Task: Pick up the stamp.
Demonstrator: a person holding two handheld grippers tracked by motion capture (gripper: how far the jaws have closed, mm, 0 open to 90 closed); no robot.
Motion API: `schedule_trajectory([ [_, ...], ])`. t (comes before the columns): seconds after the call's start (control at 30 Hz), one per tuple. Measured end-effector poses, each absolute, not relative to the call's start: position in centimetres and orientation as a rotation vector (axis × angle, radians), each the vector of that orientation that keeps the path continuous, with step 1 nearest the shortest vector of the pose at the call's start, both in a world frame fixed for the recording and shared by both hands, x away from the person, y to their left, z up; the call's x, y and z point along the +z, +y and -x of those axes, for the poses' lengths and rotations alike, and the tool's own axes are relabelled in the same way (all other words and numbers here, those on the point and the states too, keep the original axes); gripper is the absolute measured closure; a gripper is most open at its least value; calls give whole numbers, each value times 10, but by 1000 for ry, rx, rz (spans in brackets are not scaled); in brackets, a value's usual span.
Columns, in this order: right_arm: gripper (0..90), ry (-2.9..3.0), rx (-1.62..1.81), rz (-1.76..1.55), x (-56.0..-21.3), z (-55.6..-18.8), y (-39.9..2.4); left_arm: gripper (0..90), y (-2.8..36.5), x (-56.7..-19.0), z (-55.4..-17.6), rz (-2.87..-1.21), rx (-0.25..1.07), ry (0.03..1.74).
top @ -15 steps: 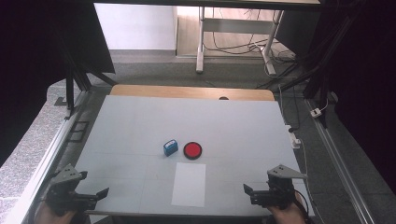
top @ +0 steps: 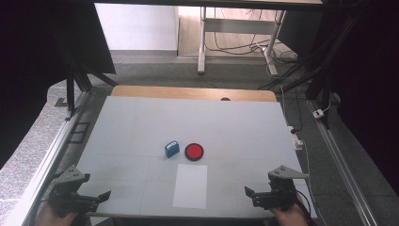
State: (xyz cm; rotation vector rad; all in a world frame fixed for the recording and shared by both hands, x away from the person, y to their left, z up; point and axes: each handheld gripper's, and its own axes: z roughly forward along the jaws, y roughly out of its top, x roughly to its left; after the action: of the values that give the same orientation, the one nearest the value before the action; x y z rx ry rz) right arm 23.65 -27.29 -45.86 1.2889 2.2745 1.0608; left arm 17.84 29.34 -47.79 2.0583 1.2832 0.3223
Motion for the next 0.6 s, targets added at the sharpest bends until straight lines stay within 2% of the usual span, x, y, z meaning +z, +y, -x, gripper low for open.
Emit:
schedule_trajectory([
  [0.4, 0, 2297, 1071, -1268, -459, -236, -272, 5, 292, -478, -179, -2063, 338, 1305],
  [0.6, 0, 2312, 1061, -1254, -459, -237, -271, 1, 293, -475, -179, -2038, 302, 1291],
])
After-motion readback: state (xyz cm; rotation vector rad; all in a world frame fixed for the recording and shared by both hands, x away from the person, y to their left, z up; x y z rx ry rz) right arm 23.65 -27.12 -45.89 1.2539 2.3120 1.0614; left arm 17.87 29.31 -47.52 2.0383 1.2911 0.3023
